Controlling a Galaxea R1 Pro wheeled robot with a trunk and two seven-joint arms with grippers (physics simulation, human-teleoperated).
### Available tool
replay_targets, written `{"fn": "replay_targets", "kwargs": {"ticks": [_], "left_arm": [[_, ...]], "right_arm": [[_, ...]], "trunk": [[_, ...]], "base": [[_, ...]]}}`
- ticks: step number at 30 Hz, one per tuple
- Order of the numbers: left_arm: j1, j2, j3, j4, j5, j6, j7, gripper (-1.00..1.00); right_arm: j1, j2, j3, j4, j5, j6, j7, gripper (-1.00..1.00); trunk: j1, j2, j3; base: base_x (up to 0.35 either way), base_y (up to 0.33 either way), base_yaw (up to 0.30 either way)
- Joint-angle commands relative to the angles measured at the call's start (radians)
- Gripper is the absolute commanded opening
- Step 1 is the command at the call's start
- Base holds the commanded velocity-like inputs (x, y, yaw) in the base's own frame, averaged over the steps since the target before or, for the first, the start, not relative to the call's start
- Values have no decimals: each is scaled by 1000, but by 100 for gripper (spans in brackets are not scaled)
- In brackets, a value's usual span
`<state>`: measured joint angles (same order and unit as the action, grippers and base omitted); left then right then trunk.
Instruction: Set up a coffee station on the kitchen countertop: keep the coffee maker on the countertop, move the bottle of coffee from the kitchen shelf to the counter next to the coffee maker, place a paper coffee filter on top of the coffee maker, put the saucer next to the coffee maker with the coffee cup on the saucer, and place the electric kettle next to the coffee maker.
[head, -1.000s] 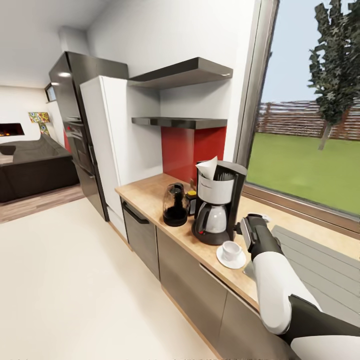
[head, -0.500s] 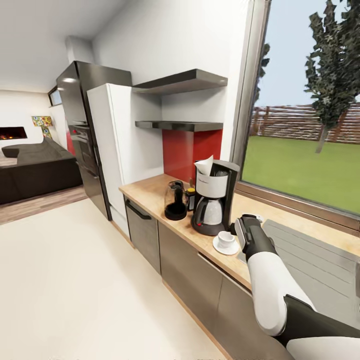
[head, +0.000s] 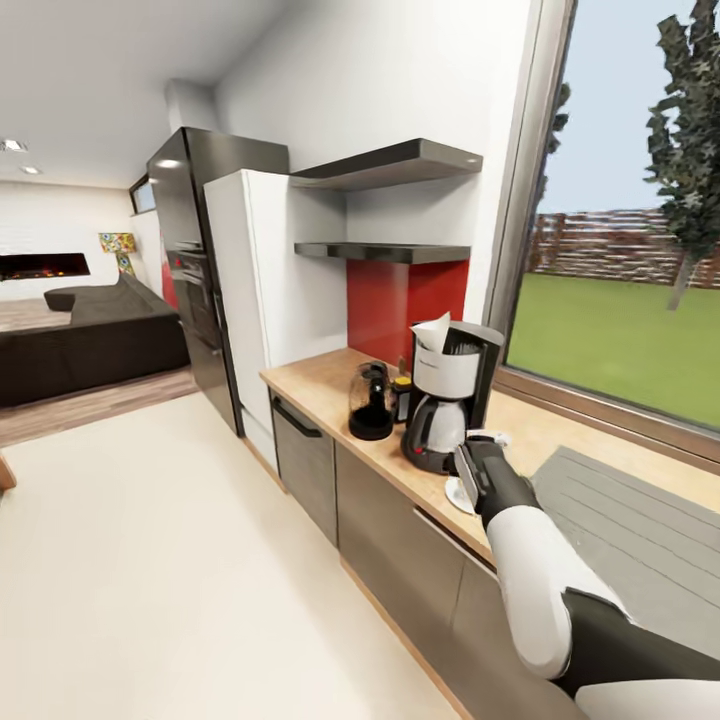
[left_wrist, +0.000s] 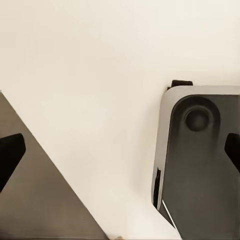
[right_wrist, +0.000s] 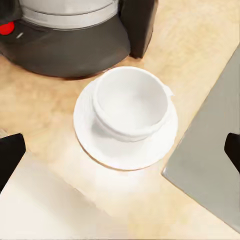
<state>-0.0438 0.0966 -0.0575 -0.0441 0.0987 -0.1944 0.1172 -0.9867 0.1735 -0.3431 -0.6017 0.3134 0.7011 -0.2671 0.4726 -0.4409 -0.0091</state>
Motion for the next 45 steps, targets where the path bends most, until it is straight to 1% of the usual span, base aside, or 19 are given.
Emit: {"fn": "replay_targets", "kwargs": {"ticks": [1, 2, 3, 6, 7, 10, 11, 12, 14, 16, 20, 22, 23, 27, 30, 35, 42, 44, 45], "left_arm": [[-1, 0, -7, 1, 10, -3, 1, 100], [-1, 0, -7, 1, 11, -4, 1, 100], [-1, 0, -7, 1, 11, -4, 0, 100], [-1, 0, -7, 1, 12, -6, 0, 100], [-1, 0, -7, 1, 12, -6, 0, 100], [-1, -1, -8, 1, 13, -6, -1, 100], [-1, -1, -8, 1, 12, -6, -1, 100], [-1, -1, -9, 1, 12, -6, -1, 100], [-1, -1, -10, 1, 12, -5, -1, 100], [-1, -1, -10, 1, 12, -5, -1, 100], [-1, -1, -10, 1, 12, -4, -1, 100], [-1, -1, -10, 1, 11, -3, 0, 100], [-1, -1, -10, 1, 12, -2, 0, 100], [-1, -1, -10, 1, 11, -2, 1, 100], [-1, -2, -9, 1, 12, -2, 1, 100], [-1, -2, -7, 1, 10, -2, 1, 100], [-1, -8, -5, 0, 11, -3, 1, 100], [-1, -16, -6, 0, 11, -1, 2, 100], [-1, -20, -7, 0, 11, 0, 3, 100]], "right_arm": [[0, 1, 4, 17, 2, -35, 0, 100], [0, 1, 10, 37, 4, -90, 0, 100], [0, 1, 17, 90, 10, -243, -1, 100], [1, 1, 20, 173, 35, -479, -3, 100], [6, 1, 20, 237, 74, -635, -5, 100], [43, 1, 21, 330, 177, -923, -9, 100], [50, 1, 21, 338, 190, -954, -10, 100], [74, 1, 21, 356, 225, -1034, -11, 100], [108, 1, 21, 372, 252, -1104, -12, 100], [137, 1, 21, 381, 261, -1138, -13, 100], [240, 1, 20, 388, 270, -1240, -19, 100], [300, 1, 20, 391, 271, -1287, -66, 100], [341, 1, 20, 396, 272, -1299, -106, 100], [409, 1, 21, 471, 275, -1309, -158, 100], [476, 1, 21, 560, 277, -1308, -169, 100], [569, 1, 20, 576, 276, -1278, -172, 100], [644, 1, 16, 576, 267, -1026, -162, 100], [662, 1, 13, 576, 258, -931, -141, 100], [674, 1, 12, 576, 238, -867, -112, 100]], "trunk": [[0, -1, -1], [0, -1, 0], [0, -1, 0], [0, -1, 2], [0, -1, 3], [0, -1, 6], [0, -1, 7], [0, -1, 8], [0, -1, 10], [0, -1, 12], [0, -1, 16], [0, -1, 18], [0, -1, 19], [0, -1, 23], [0, -1, 26], [0, -1, 27], [0, -1, 28], [0, -1, 28], [0, -1, 28]], "base": [[0, 0, 277], [0, 0, 277], [0, 0, 276], [0, 0, 265], [0, 0, 232], [0, 0, 220], [0, 0, 216], [0, 0, 215], [0, 0, 214], [0, 0, 214], [0, 0, 214], [0, 0, 214], [0, 0, 214], [0, 0, 214], [0, 0, 211], [0, 0, 82], [0, 0, 4], [0, 0, 0], [0, 0, 0]]}}
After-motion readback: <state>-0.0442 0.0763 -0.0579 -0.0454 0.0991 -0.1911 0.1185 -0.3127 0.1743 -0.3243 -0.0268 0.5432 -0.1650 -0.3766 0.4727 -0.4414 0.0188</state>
